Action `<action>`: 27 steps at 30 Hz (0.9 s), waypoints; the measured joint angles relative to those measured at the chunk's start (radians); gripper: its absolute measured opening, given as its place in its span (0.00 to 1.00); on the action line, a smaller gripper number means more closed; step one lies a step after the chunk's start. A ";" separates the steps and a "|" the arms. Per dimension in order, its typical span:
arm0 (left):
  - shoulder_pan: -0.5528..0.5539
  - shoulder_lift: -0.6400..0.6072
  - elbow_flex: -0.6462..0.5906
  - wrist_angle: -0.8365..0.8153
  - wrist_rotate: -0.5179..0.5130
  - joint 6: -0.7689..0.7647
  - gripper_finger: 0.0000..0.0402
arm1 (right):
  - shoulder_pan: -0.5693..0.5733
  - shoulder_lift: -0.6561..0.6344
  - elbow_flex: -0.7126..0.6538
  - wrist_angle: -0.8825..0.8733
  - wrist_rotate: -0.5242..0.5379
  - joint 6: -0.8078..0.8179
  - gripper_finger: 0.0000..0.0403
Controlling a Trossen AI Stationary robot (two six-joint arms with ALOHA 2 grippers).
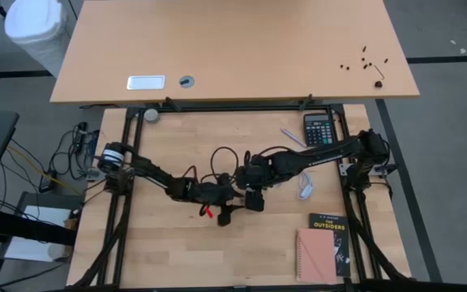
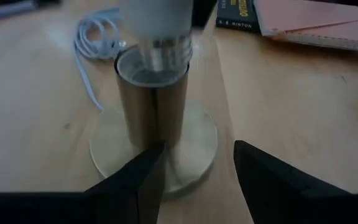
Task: Screw lightbulb
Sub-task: Insert the light bulb into the lamp
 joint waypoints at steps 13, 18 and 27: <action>0.000 0.026 0.000 0.079 -0.075 0.064 0.74 | -0.021 0.049 0.001 0.023 -0.007 -0.038 0.65; 0.005 0.100 0.012 0.155 -0.151 0.064 0.78 | -0.021 0.051 0.000 0.055 0.010 -0.051 0.65; 0.025 0.175 0.069 0.152 -0.179 0.072 0.71 | -0.014 0.052 -0.001 0.069 0.016 -0.067 0.65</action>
